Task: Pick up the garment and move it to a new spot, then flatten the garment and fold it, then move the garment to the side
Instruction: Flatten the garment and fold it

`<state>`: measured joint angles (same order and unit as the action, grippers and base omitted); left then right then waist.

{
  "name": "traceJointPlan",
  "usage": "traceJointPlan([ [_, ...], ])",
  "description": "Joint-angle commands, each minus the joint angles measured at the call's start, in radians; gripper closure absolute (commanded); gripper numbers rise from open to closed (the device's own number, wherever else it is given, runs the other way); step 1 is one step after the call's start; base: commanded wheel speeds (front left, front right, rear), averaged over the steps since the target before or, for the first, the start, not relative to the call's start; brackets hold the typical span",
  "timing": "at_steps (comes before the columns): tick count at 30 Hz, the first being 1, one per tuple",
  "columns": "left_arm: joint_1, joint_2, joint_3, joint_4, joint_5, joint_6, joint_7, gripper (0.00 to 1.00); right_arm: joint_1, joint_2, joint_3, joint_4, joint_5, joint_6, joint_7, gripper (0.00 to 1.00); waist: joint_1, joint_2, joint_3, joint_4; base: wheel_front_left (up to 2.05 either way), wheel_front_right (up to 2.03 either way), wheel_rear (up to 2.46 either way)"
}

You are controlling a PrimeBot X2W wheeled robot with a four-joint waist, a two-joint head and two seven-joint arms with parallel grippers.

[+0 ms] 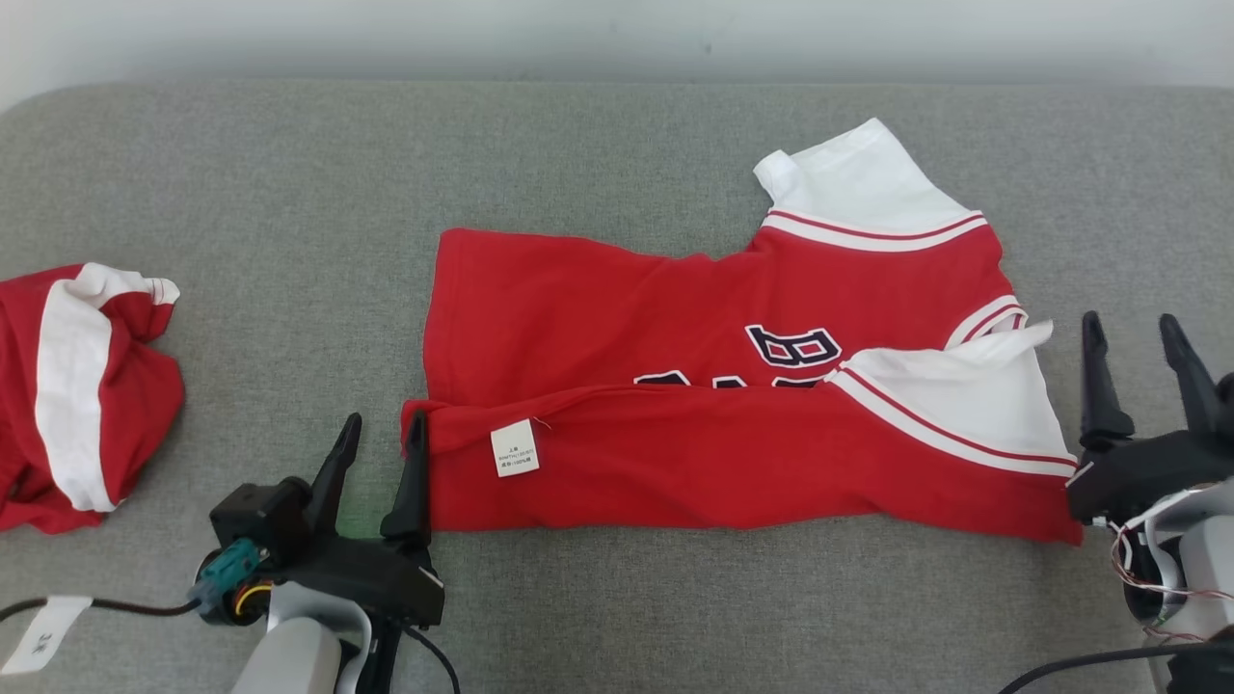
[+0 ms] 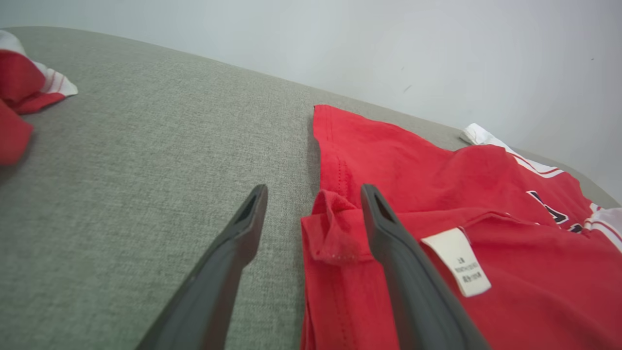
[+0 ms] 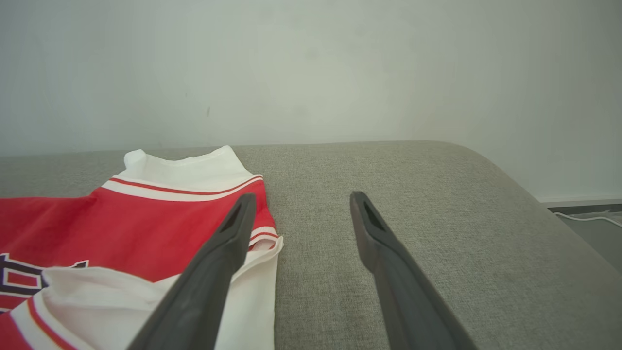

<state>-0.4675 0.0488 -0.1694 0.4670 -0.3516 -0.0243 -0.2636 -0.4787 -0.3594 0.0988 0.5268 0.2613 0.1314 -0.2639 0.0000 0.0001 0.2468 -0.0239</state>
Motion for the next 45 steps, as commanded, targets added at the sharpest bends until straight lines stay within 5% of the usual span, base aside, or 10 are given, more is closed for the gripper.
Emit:
traceJointPlan([
  [1,0.026,0.003,0.007,-0.011,-0.001,0.003,-0.001,0.00,0.023,0.003,-0.008,-0.009,-0.013,-0.001,-0.001,0.00,0.0000,-0.0001,-0.006,-0.002,0.00,0.00,0.00],
  [16,0.195,0.003,0.016,-0.114,0.026,0.010,-0.001,0.00,0.259,0.057,-0.008,-0.036,0.017,-0.001,-0.001,0.00,0.0000,-0.0001,-0.076,-0.006,0.00,0.00,0.00],
  [31,0.198,0.003,-0.009,-0.114,0.024,0.004,-0.001,0.00,0.206,0.081,0.013,0.145,0.048,-0.001,0.000,0.02,0.0000,-0.0001,-0.075,0.033,0.00,0.00,0.00],
  [32,0.199,0.003,-0.011,-0.115,0.022,0.004,-0.001,0.00,0.203,0.082,0.015,0.161,0.046,-0.001,0.001,0.22,0.0000,-0.0001,-0.075,0.035,0.00,0.00,0.00],
  [33,0.200,0.003,-0.012,-0.116,0.020,0.004,-0.001,0.00,0.200,0.082,0.014,0.175,0.044,-0.001,0.001,0.55,0.0000,-0.0001,-0.075,0.038,0.00,0.00,0.00],
  [34,0.200,0.003,-0.013,-0.116,0.018,0.004,-0.001,0.00,0.196,0.081,0.013,0.189,0.043,-0.001,0.001,0.70,0.0000,-0.0001,-0.075,0.039,0.00,0.00,0.00],
  [35,0.201,0.003,-0.014,-0.117,0.015,0.003,-0.001,0.00,0.196,0.081,0.013,0.197,0.042,-0.001,0.003,1.00,0.0000,-0.0001,-0.075,0.040,0.00,0.00,0.00],
  [45,0.190,0.003,-0.075,-0.079,-0.084,-0.063,-0.001,0.00,0.192,0.040,-0.010,0.164,0.031,-0.002,0.000,1.00,0.0000,-0.0001,-0.074,0.021,0.00,0.00,0.00],
])
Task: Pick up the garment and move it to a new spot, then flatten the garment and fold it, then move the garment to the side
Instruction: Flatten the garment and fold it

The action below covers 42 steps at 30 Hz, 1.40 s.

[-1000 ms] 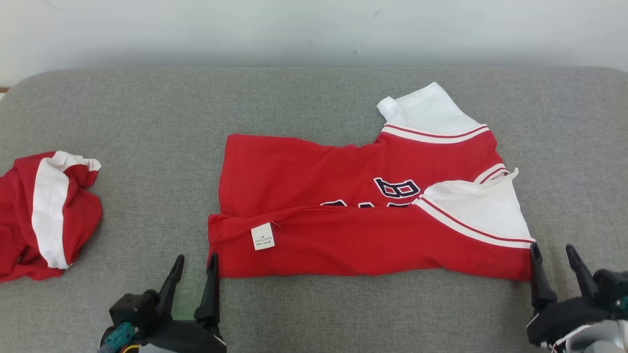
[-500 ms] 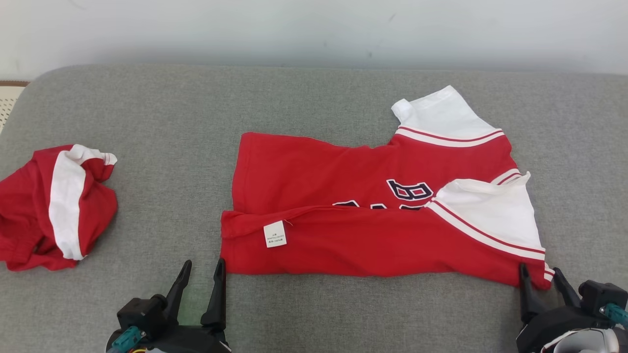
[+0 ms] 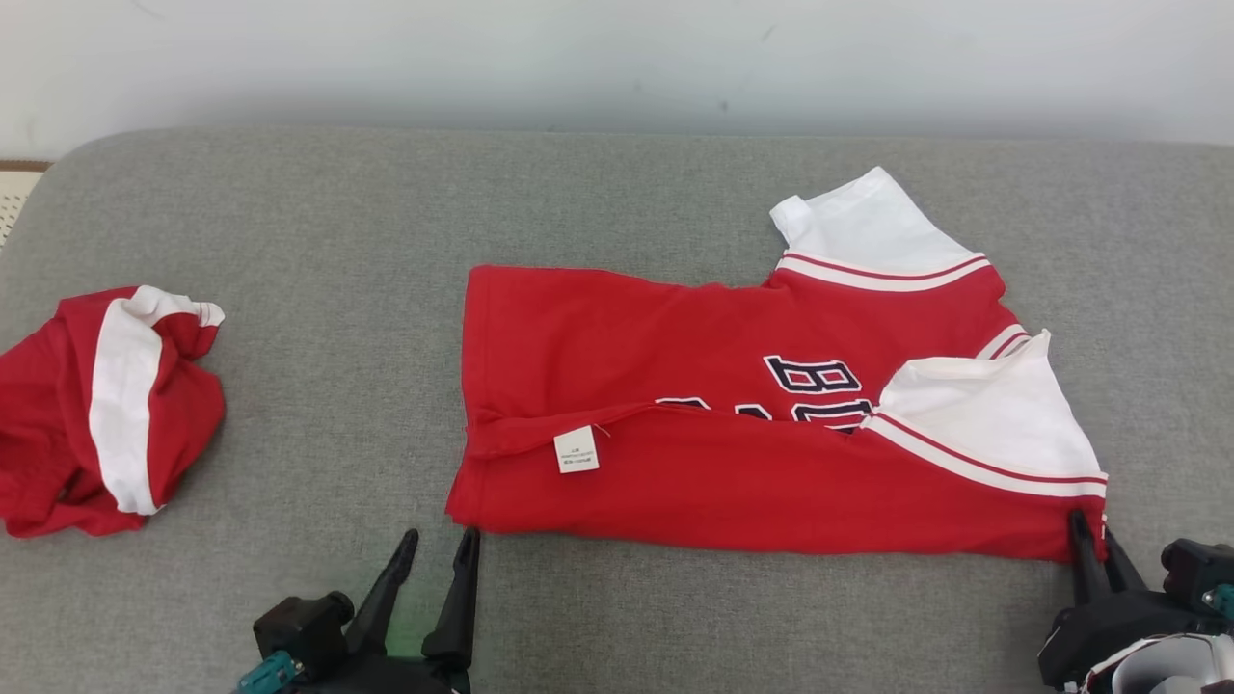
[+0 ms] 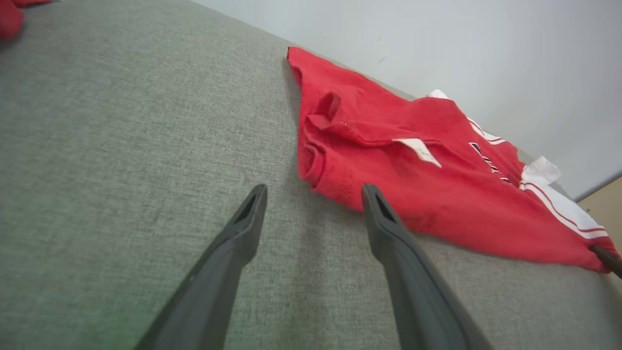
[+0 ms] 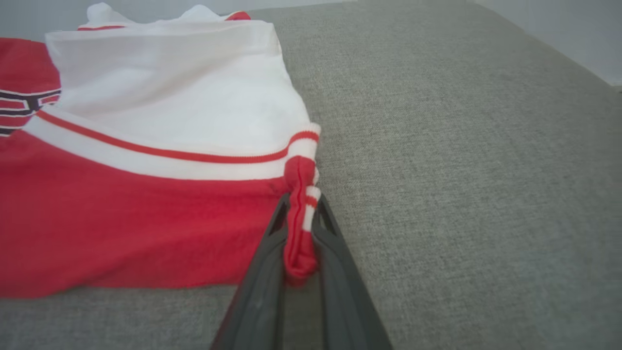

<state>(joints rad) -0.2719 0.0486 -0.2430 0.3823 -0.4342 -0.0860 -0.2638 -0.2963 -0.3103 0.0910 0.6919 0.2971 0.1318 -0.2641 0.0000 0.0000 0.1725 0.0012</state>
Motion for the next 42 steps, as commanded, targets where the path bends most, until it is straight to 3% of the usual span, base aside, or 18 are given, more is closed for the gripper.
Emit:
traceJointPlan([
  [1,-0.011,0.004,-0.008,0.020,-0.011,-0.008,-0.001,0.00,0.011,-0.014,0.002,-0.007,-0.008,-0.002,0.000,1.00,0.0000,0.0000,0.000,-0.008,0.00,0.00,0.00],
  [20,-0.112,0.003,-0.007,0.098,0.038,-0.011,-0.001,0.00,-0.032,-0.007,0.079,-0.045,0.015,-0.002,0.000,1.00,0.0000,0.0000,0.031,-0.059,0.00,0.00,0.00],
  [21,-0.115,0.003,-0.012,0.106,0.044,-0.013,-0.001,0.16,-0.034,-0.007,0.081,-0.046,0.015,-0.002,0.000,1.00,0.0000,0.0000,0.032,-0.060,0.00,0.00,0.00],
  [22,-0.118,0.003,-0.016,0.112,0.045,-0.016,-0.001,0.68,-0.036,-0.007,0.082,-0.046,0.017,-0.002,0.000,1.00,0.0000,0.0000,0.034,-0.062,0.00,0.00,0.00],
  [23,-0.119,0.003,-0.021,0.118,0.045,-0.019,-0.001,1.00,-0.038,-0.006,0.083,-0.047,0.018,-0.002,0.000,1.00,0.0000,0.0000,0.034,-0.063,0.00,0.00,0.00],
  [30,-0.091,0.003,-0.029,0.141,0.025,-0.034,-0.001,1.00,-0.025,-0.007,0.075,-0.045,0.024,-0.002,0.000,1.00,0.0000,0.0000,0.014,-0.058,0.00,0.00,0.00],
  [42,0.030,0.006,0.067,0.148,0.040,-0.041,-0.001,1.00,0.062,0.008,0.049,-0.054,0.002,-0.002,0.000,1.00,0.0000,0.0000,-0.130,-0.040,0.00,0.00,0.00],
])
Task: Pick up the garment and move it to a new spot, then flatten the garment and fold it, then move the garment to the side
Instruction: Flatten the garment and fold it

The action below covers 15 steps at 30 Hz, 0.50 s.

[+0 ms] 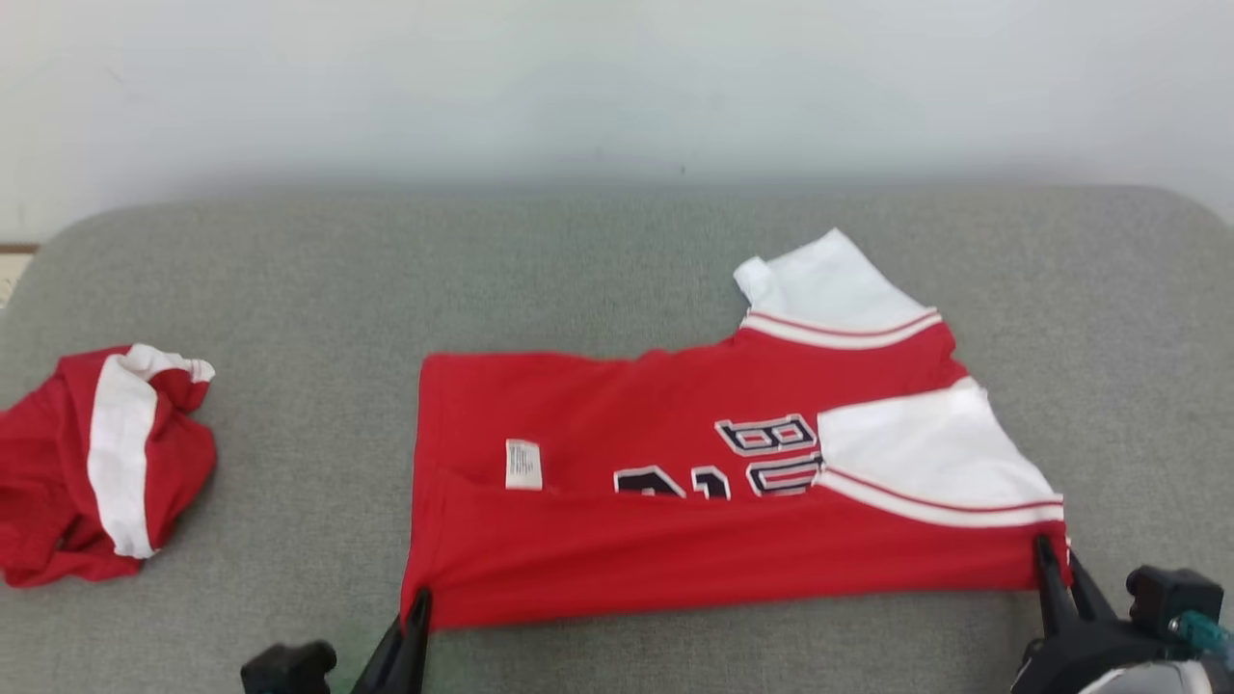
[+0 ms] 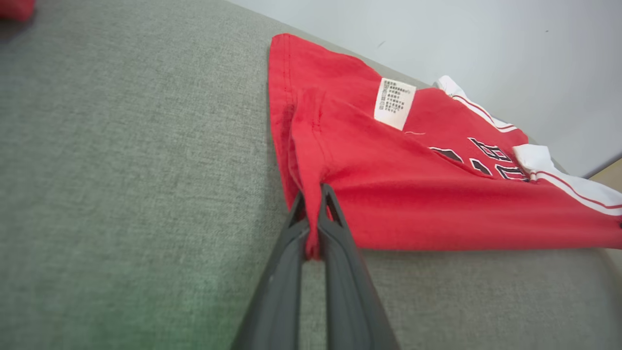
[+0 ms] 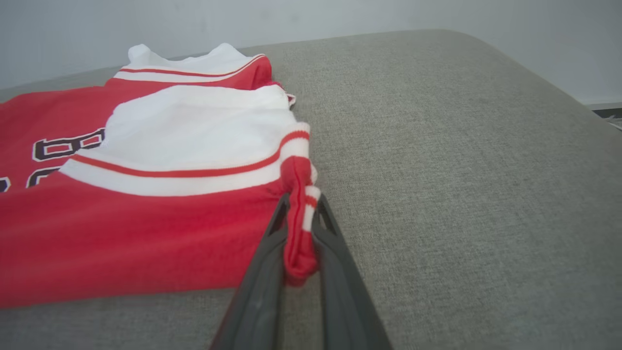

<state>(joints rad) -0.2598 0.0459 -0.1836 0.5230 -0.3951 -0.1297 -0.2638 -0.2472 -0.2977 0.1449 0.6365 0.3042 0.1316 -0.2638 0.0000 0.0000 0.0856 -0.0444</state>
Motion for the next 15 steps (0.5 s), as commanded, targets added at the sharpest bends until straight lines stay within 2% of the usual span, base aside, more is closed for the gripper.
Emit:
traceJointPlan([
  [1,0.032,0.009,0.010,0.010,0.003,0.002,-0.001,1.00,0.025,-0.003,-0.002,0.001,-0.005,-0.002,-0.001,1.00,0.0000,0.0000,-0.055,0.005,0.00,0.00,0.00],
  [15,0.188,0.009,0.082,0.040,0.034,0.001,-0.001,1.00,0.195,0.020,0.054,-0.022,0.015,-0.002,-0.001,1.00,0.0000,0.0000,-0.162,0.004,0.00,0.00,0.00],
])
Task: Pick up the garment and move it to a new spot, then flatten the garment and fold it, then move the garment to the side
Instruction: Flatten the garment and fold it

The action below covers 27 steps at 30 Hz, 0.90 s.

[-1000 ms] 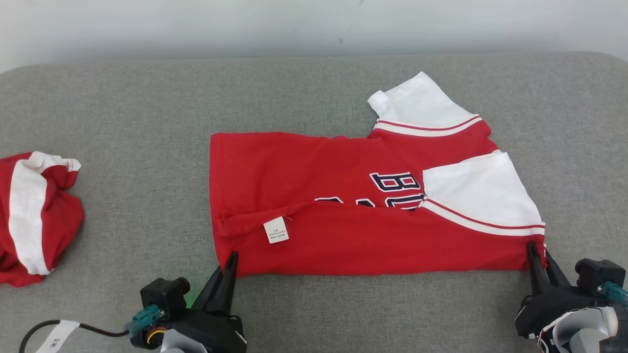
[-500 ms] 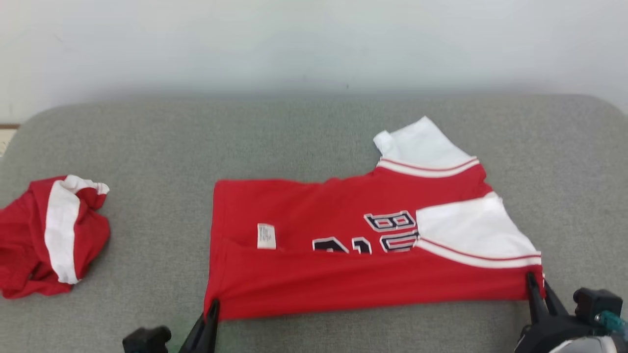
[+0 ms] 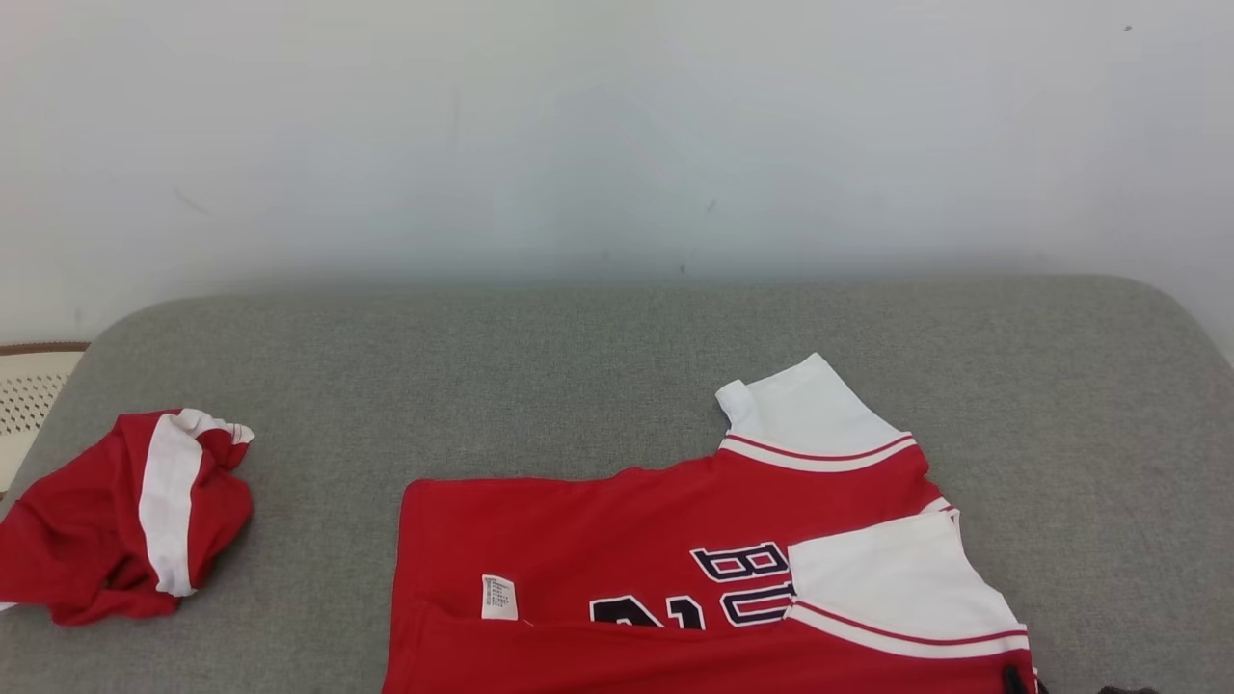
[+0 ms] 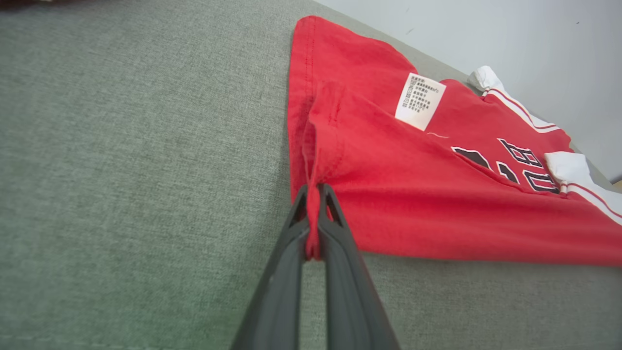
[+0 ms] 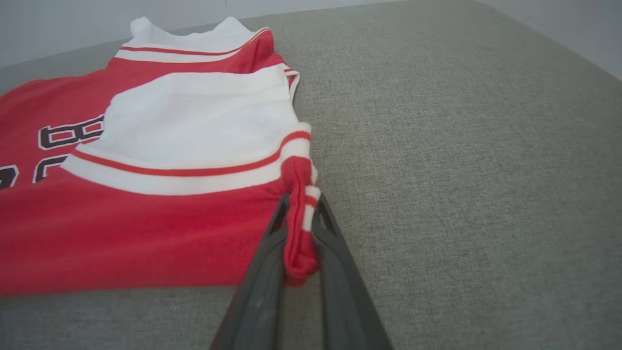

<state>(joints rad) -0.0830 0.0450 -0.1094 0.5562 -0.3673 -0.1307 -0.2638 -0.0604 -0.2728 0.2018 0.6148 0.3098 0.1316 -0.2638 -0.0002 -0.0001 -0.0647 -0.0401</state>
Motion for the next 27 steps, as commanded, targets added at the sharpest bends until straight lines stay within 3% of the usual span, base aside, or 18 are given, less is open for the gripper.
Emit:
traceJointPlan([
  [1,0.018,0.011,0.012,0.006,0.012,0.001,-0.001,1.00,0.019,-0.001,-0.001,0.000,0.010,-0.002,-0.001,1.00,0.0002,0.0001,-0.015,0.000,0.00,0.00,0.00],
  [6,0.031,0.010,0.026,0.003,0.023,0.001,-0.001,0.97,0.049,0.008,0.009,-0.005,0.013,-0.002,-0.001,1.00,0.0002,0.0001,-0.013,-0.002,0.00,0.00,0.00],
  [7,0.030,0.010,0.027,0.002,0.023,0.001,-0.001,0.64,0.048,0.007,0.010,-0.006,0.013,-0.002,-0.001,1.00,0.0002,0.0001,-0.010,-0.003,0.00,0.00,0.00],
  [8,0.028,0.010,0.030,0.002,0.024,0.001,-0.001,0.32,0.045,0.006,0.011,-0.006,0.012,-0.002,-0.001,0.87,0.0002,0.0001,-0.006,-0.004,0.00,0.00,0.00],
  [9,0.025,0.010,0.032,0.004,0.025,0.002,-0.001,0.00,0.039,0.003,0.006,-0.007,0.012,-0.002,-0.001,0.49,0.0002,0.0001,-0.001,-0.004,0.00,0.00,0.00],
  [10,0.021,0.010,0.030,0.014,0.033,0.012,-0.001,0.00,0.030,-0.002,-0.003,-0.013,0.006,-0.002,-0.001,0.00,0.0002,0.0001,0.003,-0.004,0.00,0.00,0.00],
  [19,-0.014,0.007,0.040,0.001,0.089,0.040,-0.001,0.00,0.004,-0.016,-0.102,-0.071,-0.041,-0.002,-0.001,0.00,0.0002,0.0001,0.044,0.010,0.00,0.00,0.00],
  [27,-0.153,0.007,0.021,-0.024,0.148,0.020,-0.001,0.00,-0.099,-0.016,-0.101,-0.120,-0.071,-0.002,0.000,0.00,0.0002,0.0001,0.102,0.021,0.00,0.00,0.00],
])
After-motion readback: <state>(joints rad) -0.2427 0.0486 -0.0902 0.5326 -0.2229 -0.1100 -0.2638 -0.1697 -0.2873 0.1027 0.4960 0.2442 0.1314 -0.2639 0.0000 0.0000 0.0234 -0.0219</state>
